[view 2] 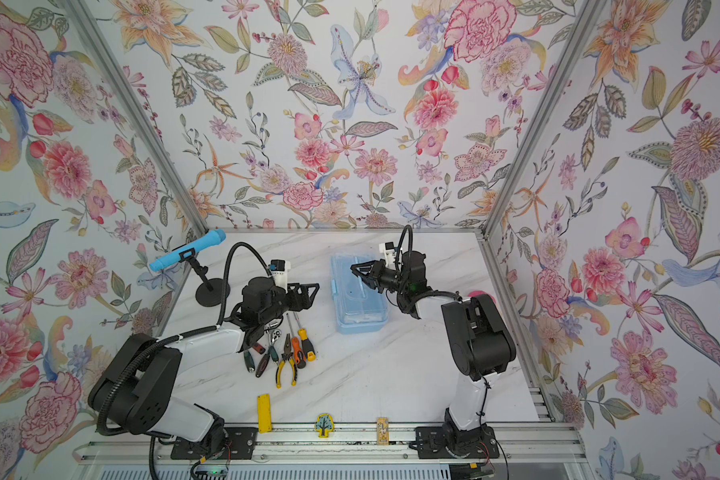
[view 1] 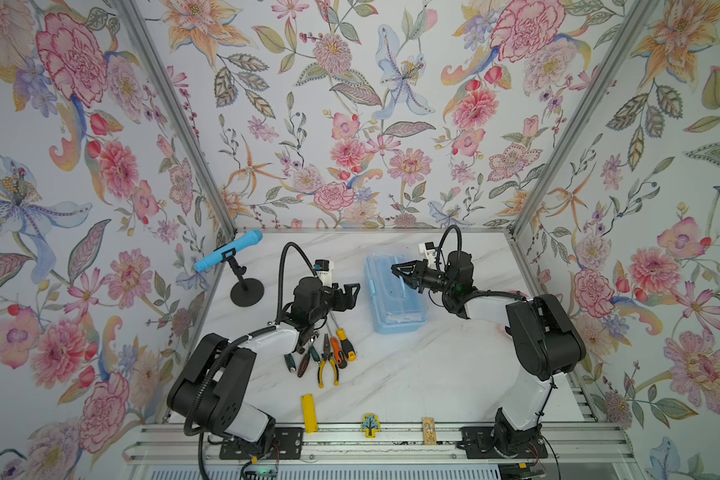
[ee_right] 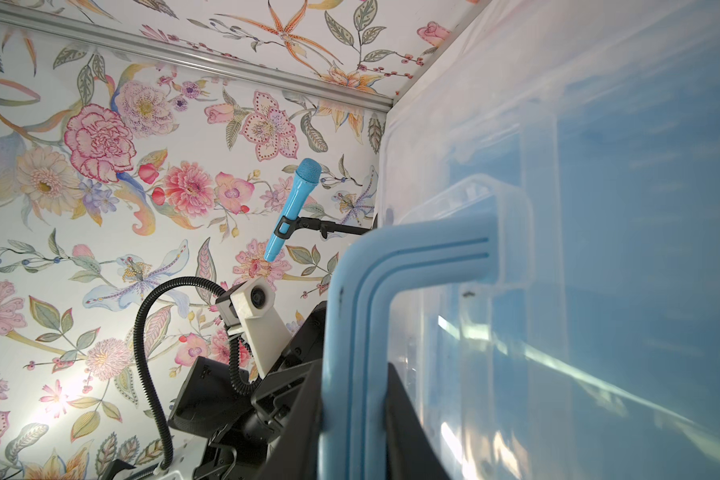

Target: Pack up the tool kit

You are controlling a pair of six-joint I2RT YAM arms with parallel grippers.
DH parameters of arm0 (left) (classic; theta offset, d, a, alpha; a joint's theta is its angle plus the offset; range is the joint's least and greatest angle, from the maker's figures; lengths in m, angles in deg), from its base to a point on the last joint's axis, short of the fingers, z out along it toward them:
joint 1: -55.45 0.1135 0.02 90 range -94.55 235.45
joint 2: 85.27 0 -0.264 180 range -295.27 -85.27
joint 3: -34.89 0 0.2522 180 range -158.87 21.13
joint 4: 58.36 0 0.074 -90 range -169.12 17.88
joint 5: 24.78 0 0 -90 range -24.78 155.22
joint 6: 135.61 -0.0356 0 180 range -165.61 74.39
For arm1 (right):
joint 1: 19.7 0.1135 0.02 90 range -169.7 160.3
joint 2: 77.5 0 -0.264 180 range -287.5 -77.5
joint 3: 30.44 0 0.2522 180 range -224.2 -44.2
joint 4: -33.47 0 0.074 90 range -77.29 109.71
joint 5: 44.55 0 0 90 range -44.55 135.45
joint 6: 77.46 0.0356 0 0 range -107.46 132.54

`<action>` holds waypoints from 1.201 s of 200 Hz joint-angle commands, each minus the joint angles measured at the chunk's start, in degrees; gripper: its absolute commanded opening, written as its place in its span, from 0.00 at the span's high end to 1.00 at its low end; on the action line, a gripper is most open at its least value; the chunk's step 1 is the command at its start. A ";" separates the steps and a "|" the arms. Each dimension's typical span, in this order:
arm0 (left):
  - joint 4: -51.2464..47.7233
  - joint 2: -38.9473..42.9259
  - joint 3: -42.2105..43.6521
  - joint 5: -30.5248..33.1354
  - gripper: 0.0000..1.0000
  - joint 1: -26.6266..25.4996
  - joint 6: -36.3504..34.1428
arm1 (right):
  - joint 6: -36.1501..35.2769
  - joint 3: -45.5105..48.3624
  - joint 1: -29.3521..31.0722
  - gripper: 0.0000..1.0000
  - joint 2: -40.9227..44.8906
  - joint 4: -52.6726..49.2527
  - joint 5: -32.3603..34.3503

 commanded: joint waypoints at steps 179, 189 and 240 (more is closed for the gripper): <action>32.78 -15.99 1.95 -21.69 0.19 -3.04 31.25 | 15.46 15.42 -5.91 1.00 -4.11 25.45 -4.02; 33.44 -16.94 2.22 -21.63 0.20 -3.02 31.54 | 15.52 15.57 -5.83 1.00 -4.30 25.68 -3.81; 44.36 -23.17 1.26 -23.08 0.21 -3.13 37.51 | 14.72 14.95 -5.57 1.00 -4.19 24.47 -3.71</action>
